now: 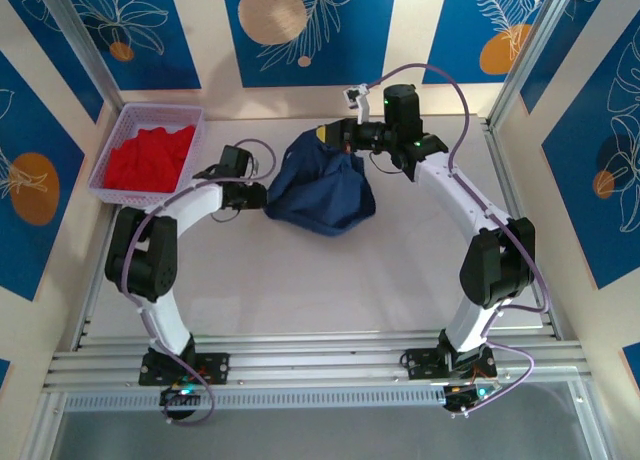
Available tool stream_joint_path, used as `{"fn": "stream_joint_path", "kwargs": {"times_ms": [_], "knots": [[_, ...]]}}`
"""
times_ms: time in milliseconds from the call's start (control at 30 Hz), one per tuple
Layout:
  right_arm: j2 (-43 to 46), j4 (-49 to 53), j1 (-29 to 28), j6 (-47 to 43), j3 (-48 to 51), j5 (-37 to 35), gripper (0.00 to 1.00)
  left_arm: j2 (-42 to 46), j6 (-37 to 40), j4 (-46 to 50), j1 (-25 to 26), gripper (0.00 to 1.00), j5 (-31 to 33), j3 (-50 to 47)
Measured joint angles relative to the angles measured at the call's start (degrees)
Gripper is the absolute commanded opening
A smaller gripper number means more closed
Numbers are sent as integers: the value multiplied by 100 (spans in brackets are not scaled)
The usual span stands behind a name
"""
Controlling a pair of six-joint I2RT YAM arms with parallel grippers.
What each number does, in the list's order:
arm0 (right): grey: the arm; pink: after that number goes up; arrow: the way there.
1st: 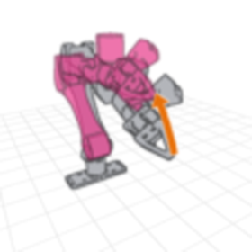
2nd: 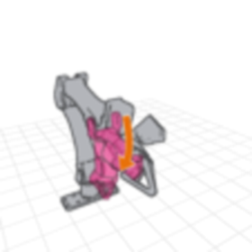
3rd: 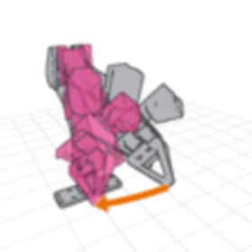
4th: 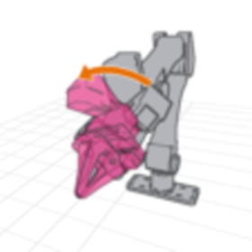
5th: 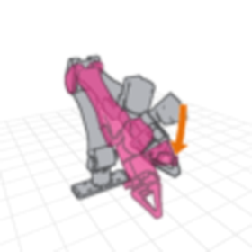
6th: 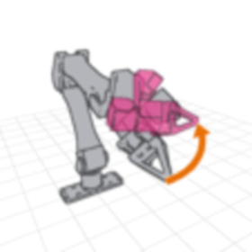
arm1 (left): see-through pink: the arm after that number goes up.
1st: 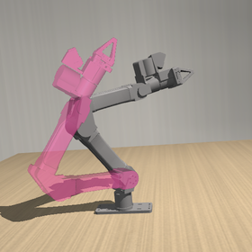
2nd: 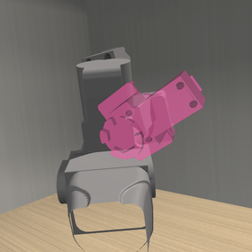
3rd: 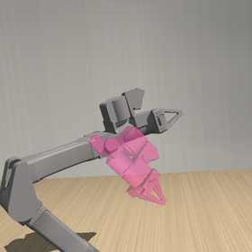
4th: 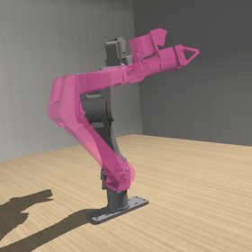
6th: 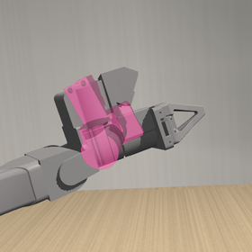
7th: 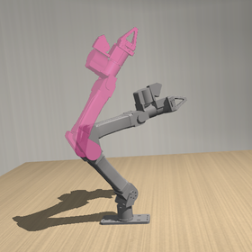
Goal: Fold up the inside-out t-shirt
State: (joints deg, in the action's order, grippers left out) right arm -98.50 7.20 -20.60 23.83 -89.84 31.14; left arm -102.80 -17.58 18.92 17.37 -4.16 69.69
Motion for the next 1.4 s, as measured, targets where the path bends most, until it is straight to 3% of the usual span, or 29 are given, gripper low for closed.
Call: {"fn": "stream_joint_path", "kwargs": {"times_ms": [333, 533, 600, 733, 833, 900, 1100, 1300, 1333, 1400], "knots": [[0, 658, 2, -1137, -2, 282, 0, 1231, -26, -1346, 0, 78, -2065, -376], [0, 905, 11, -1458, -4, 393, 0, 964, -31, -1499, 63, 81, -2841, 68], [0, 922, 13, -1495, -4, 426, 0, 796, -26, -1488, 129, 77, -2944, 302], [0, 922, 13, -1556, -9, 509, 0, 289, -61, -1237, 295, 45, -2914, 938], [15, 927, 33, -1602, -9, 533, 0, -103, -76, -1095, 317, 11, -2852, 1355], [70, 938, 98, -1602, -15, 579, 0, -297, -184, -1023, 310, 0, -2758, 1491], [428, 800, 442, -1346, -262, 758, 0, -361, -739, -879, -42, 0, -2142, 1386], [1091, 24, 557, -881, -221, 846, 0, -293, -1152, -922, -706, 2, -1283, 372], [1165, -90, 557, -833, -160, 881, 0, -293, -1178, -901, -754, 8, -1196, 251], [1220, -286, 553, -750, -39, 992, 0, -264, -1222, -929, -787, 31, -1045, -35]]}}
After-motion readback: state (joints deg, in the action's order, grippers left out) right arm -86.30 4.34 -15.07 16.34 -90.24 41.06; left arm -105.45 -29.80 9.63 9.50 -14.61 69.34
